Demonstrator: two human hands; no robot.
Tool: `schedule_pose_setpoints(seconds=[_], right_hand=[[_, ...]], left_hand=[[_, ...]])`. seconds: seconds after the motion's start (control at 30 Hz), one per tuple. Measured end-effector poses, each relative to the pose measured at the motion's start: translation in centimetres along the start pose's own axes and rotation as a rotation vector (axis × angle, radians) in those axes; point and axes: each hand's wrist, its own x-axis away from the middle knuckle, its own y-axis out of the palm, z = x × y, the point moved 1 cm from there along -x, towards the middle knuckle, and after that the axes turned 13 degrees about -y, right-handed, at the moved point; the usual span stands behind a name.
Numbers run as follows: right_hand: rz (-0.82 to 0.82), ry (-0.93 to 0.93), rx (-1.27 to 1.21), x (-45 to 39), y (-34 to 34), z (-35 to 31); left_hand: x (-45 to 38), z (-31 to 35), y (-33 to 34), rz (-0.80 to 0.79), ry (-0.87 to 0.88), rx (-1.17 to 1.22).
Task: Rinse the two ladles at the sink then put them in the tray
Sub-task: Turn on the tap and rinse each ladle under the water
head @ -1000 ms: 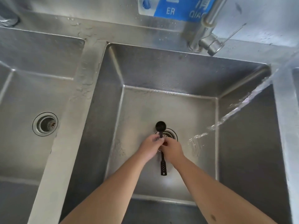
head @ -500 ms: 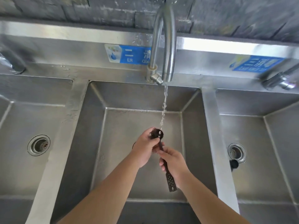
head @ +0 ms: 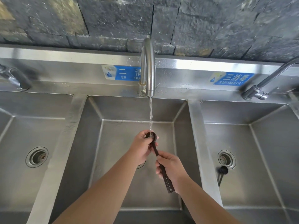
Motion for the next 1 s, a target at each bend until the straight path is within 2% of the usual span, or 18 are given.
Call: schedule_pose_setpoints(seconds=[0.13, 0.27, 0.43, 0.53, 0.77, 1.0], right_hand=[[-0.019, 0.046, -0.11, -0.1, 0.0, -0.5], [-0.04, 0.095, -0.178, -0.6, 0.1, -0.7], [-0.088, 0.067, -0.174, -1.0, 0.2, -0.8], [-0.101, 0.057, -0.222, -1.4, 0.6, -0.8], [-0.089, 0.0, -0.298, -3.3, 2.2, -1.9], [-0.11, -0.044, -0.357, -5.5, 3.1, -4.0]], left_hand=[[-0.2, 0.4, 0.1, 0.016, 0.011, -0.021], [0.2, 1.1, -0.7, -0.054, -0.008, 0.136], [0.9, 1.2, -1.4, -0.179, -0.015, 0.284], [1.2, 1.5, -1.3, -0.189, 0.054, 0.168], [1.5, 3.2, -1.1, -0.091, 0.074, -0.065], [1.8, 5.1, -0.3, 0.018, 0.154, -0.185]])
